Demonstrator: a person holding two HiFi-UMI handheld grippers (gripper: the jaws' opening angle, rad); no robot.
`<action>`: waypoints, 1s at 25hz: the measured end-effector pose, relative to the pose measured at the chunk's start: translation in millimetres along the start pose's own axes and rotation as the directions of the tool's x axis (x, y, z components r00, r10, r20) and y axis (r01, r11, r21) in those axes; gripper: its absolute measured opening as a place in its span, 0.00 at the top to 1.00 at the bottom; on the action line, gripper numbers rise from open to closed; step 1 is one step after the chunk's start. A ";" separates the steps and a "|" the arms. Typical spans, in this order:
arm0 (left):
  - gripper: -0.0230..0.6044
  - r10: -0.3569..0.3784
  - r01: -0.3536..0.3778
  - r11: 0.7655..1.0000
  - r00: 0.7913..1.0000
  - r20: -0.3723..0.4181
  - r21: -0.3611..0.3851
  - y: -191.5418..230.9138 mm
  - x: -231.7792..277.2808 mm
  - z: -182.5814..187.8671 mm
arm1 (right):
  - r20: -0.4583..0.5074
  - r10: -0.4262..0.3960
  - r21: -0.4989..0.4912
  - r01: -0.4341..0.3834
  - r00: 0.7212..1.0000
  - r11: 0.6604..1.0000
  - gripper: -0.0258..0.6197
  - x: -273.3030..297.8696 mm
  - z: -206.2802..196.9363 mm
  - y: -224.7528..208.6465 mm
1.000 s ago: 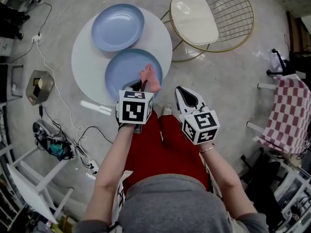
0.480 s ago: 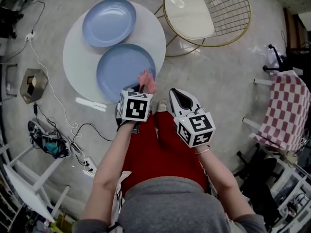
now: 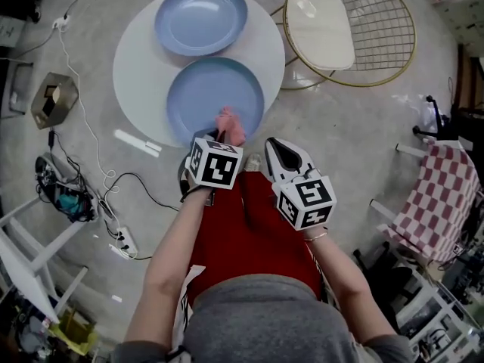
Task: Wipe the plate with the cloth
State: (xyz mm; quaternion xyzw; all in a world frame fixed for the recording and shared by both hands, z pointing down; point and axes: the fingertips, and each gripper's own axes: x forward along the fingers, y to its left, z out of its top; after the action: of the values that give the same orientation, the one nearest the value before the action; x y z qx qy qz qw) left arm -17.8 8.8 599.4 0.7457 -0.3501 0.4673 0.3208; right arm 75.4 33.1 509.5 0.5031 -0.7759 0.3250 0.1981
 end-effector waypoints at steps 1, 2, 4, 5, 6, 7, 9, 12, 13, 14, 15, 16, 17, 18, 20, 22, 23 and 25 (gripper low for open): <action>0.92 0.008 -0.008 1.000 1.000 0.000 -0.004 4.0 -1.1 -2.0 | -0.005 0.009 -0.007 -0.009 1.000 1.000 0.91 2.7 0.5 3.3; 0.92 0.015 -0.015 1.000 1.000 0.000 -0.010 8.0 -2.4 -3.9 | -0.009 0.017 -0.014 -0.017 1.000 1.000 0.91 5.3 1.0 6.6; 0.91 0.029 -0.029 0.999 1.000 0.000 -0.023 16.5 -5.5 -7.7 | -0.019 0.032 -0.026 -0.032 0.999 0.999 0.91 10.6 2.4 13.3; 0.91 0.035 -0.035 0.999 0.999 0.000 -0.031 20.8 -7.1 -9.7 | -0.024 0.039 -0.031 -0.040 0.999 0.999 0.91 13.2 2.9 16.6; 0.92 0.041 -0.041 0.998 0.999 0.000 -0.041 25.0 -8.5 -11.8 | -0.028 0.047 -0.036 -0.048 0.999 0.998 0.91 15.8 3.2 19.7; 0.92 0.047 -0.047 0.998 0.999 0.000 -0.050 29.1 -9.8 -13.8 | -0.032 0.054 -0.041 -0.055 0.998 0.998 0.91 18.3 3.5 22.6; 0.92 0.056 -0.056 0.996 0.998 0.001 -0.068 37.2 -12.3 -17.5 | -0.039 0.066 -0.051 -0.068 0.997 0.996 0.91 23.3 4.3 28.2; 0.92 0.072 -0.072 0.993 0.997 0.003 -0.089 50.3 -16.1 -21.4 | -0.047 0.081 -0.062 -0.084 0.996 0.995 0.91 31.2 6.1 36.0; 0.92 0.078 -0.077 0.992 0.997 0.004 -0.095 54.5 -17.5 -22.4 | -0.050 0.085 -0.065 -0.088 0.995 0.994 0.91 33.7 6.8 38.6; 0.92 0.083 -0.082 0.992 0.997 0.005 -0.101 58.5 -19.1 -23.3 | -0.052 0.090 -0.069 -0.093 0.995 0.993 0.91 36.2 7.5 41.2; 0.92 0.087 -0.086 0.991 0.996 0.007 -0.106 62.3 -20.6 -24.1 | -0.054 0.094 -0.073 -0.098 0.994 0.993 0.91 38.5 8.1 43.7; 0.92 0.092 -0.090 0.990 0.996 0.008 -0.110 65.9 -22.1 -24.7 | -0.056 0.098 -0.076 -0.102 0.994 0.992 0.91 40.6 8.8 45.9; 0.92 0.096 -0.095 0.989 0.995 0.009 -0.115 69.3 -23.5 -25.1 | -0.058 0.101 -0.079 -0.106 0.993 0.991 0.91 42.7 9.5 47.7; 0.92 0.101 -0.099 0.988 0.995 0.010 -0.119 72.7 -24.9 -25.3 | -0.060 0.105 -0.081 -0.109 0.993 0.991 0.91 44.7 10.3 49.2; 0.92 0.110 -0.108 0.986 0.994 0.011 -0.125 79.6 -27.4 -25.7 | -0.063 0.111 -0.086 -0.116 0.992 0.990 0.91 48.9 12.2 51.9; 0.92 0.118 -0.116 0.984 0.993 0.012 -0.132 87.0 -30.0 -25.6 | -0.064 0.115 -0.088 -0.121 0.991 0.989 0.91 53.6 15.0 54.3; 0.92 0.123 -0.120 0.984 0.992 0.013 -0.135 90.8 -31.3 -25.2 | -0.064 0.117 -0.088 -0.122 0.991 0.989 0.91 56.0 16.6 55.5; 0.92 0.131 -0.128 0.982 0.991 0.015 -0.139 98.0 -34.1 -24.2 | -0.062 0.120 -0.087 -0.125 0.991 0.988 0.91 60.6 19.6 57.9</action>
State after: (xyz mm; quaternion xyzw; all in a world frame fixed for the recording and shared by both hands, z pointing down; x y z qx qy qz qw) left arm -120.6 -17.9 591.5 0.7030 -0.4330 0.4529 0.3363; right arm -2.1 -3.9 516.4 0.4355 -0.8133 0.3152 0.2225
